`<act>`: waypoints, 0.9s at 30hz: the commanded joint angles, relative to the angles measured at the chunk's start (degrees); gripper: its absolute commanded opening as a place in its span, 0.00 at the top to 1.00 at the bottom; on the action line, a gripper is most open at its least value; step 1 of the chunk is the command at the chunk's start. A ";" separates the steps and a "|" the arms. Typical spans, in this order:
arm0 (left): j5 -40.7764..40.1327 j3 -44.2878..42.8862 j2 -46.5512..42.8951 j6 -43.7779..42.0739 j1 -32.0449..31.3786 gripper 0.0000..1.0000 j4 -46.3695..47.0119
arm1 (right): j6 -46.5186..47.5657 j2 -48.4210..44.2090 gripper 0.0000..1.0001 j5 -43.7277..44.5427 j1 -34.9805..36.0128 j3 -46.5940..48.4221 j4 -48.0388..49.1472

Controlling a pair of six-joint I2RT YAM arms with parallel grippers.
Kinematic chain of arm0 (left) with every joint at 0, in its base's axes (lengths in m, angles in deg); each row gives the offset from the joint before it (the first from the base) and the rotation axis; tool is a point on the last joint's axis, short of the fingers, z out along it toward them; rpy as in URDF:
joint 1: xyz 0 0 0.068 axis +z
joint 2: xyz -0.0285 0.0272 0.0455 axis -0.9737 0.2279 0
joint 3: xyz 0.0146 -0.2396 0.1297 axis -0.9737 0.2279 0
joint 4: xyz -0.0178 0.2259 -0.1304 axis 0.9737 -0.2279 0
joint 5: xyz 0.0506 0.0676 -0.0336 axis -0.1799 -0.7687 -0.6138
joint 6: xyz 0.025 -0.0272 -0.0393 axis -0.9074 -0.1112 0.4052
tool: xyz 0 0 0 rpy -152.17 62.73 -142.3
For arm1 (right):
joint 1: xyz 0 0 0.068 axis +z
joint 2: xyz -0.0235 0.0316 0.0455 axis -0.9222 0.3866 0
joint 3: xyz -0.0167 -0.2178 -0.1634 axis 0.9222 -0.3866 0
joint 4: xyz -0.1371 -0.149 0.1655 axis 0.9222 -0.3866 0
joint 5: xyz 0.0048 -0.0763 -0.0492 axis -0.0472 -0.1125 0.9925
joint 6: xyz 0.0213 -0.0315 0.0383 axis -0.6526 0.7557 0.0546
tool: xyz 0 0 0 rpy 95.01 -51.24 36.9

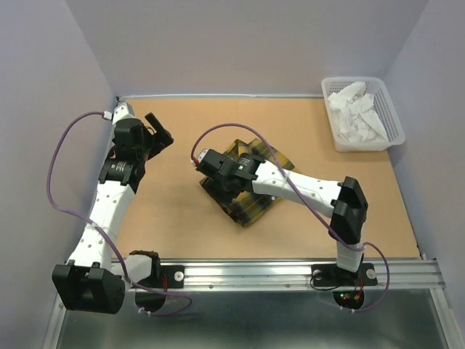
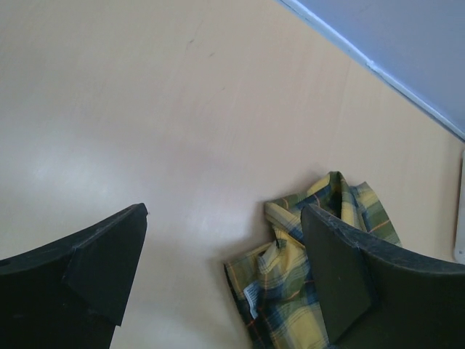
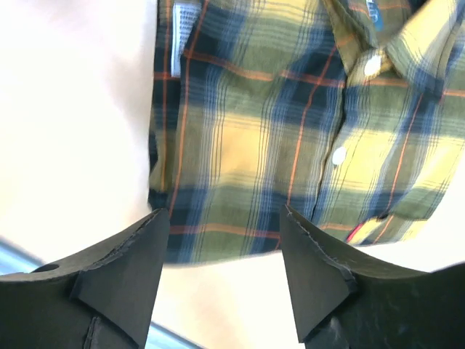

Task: Fold and stack the long sleeve shirts
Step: Fold the shirt

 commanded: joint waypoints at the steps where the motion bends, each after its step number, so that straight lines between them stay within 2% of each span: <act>1: 6.00 -0.36 0.38 1.93 0.22 0.01 -1.67 | -2.29 -5.24 0.32 -3.28 -0.05 -8.34 5.87; 4: 13.55 2.71 2.05 3.33 -0.56 0.02 -0.79 | -4.83 -10.23 0.36 -3.63 -2.59 -13.18 10.43; 6: 15.50 5.53 3.63 4.12 -2.32 0.02 0.44 | -6.50 -12.44 0.38 -5.29 -5.93 -17.66 12.99; 8: 16.12 7.02 6.17 5.88 -7.22 0.02 2.37 | -7.91 -15.26 0.41 -8.19 -8.82 -21.09 17.46; 12: 13.85 7.47 11.44 9.30 -15.31 0.02 5.10 | -10.37 -18.43 0.42 -10.75 -11.03 -25.15 23.44; 14: 10.95 8.34 13.82 11.68 -17.09 0.02 6.24 | -11.43 -19.83 0.43 -11.28 -11.39 -28.31 26.09; 18: 9.36 10.28 16.81 14.06 -18.67 0.03 10.02 | -14.85 -21.59 0.45 -14.17 -11.48 -33.14 34.33; 27: 7.34 12.91 21.65 16.16 -20.00 0.08 12.30 | -16.27 -19.23 0.54 -24.02 -11.48 -37.63 40.95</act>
